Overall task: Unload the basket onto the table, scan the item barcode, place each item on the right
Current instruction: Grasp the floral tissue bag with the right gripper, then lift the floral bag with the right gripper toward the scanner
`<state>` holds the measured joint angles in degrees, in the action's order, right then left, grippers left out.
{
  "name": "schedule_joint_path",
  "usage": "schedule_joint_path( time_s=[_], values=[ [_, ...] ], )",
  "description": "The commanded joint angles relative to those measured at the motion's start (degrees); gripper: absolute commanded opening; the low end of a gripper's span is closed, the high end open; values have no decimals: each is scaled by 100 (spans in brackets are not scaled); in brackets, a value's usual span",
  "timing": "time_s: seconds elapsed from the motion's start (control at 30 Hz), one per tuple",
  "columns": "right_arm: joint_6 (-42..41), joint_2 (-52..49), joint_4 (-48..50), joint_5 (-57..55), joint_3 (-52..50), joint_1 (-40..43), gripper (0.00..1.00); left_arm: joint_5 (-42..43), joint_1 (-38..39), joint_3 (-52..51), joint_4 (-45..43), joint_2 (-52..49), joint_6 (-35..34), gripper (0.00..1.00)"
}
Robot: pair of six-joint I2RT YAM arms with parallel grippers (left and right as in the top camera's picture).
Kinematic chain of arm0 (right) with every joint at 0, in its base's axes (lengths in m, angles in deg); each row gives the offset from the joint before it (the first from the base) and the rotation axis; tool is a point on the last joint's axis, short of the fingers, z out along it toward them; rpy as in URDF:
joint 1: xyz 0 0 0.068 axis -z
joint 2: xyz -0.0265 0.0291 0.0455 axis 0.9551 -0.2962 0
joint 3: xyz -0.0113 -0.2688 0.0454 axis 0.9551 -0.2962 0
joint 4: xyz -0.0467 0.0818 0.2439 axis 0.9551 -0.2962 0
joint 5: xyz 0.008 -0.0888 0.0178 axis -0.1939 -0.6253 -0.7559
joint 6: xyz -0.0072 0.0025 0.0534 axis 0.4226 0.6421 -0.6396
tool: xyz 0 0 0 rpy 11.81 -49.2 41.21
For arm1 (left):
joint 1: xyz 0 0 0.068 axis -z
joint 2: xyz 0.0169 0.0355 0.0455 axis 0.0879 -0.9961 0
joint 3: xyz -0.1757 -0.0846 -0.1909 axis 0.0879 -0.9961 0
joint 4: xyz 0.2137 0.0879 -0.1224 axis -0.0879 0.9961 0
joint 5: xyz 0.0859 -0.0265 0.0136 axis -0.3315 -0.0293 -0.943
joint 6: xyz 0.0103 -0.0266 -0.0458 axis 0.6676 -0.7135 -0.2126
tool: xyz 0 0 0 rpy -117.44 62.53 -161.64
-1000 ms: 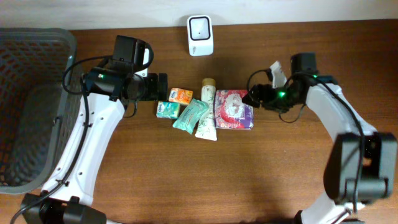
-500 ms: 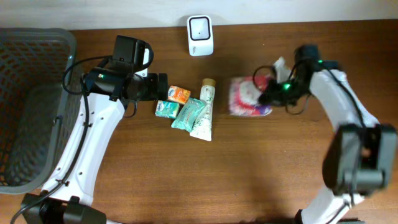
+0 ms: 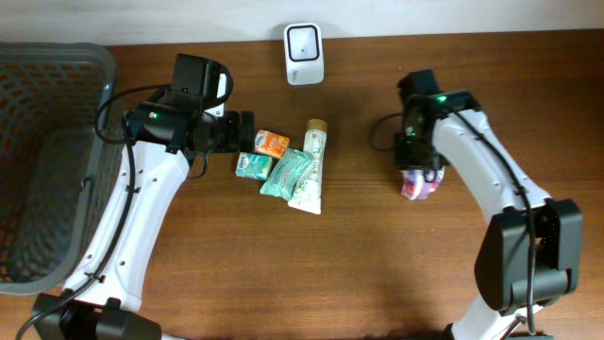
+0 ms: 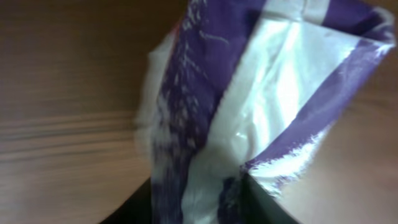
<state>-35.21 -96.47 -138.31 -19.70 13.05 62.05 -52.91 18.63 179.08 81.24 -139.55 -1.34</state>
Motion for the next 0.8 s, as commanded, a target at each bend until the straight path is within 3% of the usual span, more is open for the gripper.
schedule_joint_path(
  time_s=[0.0,0.07,0.17,0.27,0.37,0.47,0.53,0.6,0.63,0.67,0.77],
  values=[
    [116,-50,409,1617,20,-619,49,-17,0,9,9,4,31,99],
    [116,-44,328,1886,345,-815,64,-17,0,9,9,7,31,99],
    [114,-39,-125,1810,1176,-496,65,-17,0,9,9,7,31,99],
    [133,-48,-396,1814,1484,553,73,-17,0,9,9,7,31,99],
    [1233,-214,-409,2643,1198,1471,74,-17,0,9,9,4,31,99],
    [1930,-699,-107,4358,807,2072,74,-17,0,9,7,4,31,99],
    [2122,-1145,61,4937,688,2122,72,-17,0,9,7,7,31,99],
    [2120,-1572,72,4937,688,2079,62,-17,0,9,7,7,31,99],
    [2122,-1794,70,4937,688,2068,48,-17,0,9,7,4,31,99],
    [2142,-1971,68,4944,688,2048,42,-17,0,9,9,4,31,99],
    [2326,-2245,46,5075,654,1891,36,-17,0,9,9,7,31,99]
  ],
)
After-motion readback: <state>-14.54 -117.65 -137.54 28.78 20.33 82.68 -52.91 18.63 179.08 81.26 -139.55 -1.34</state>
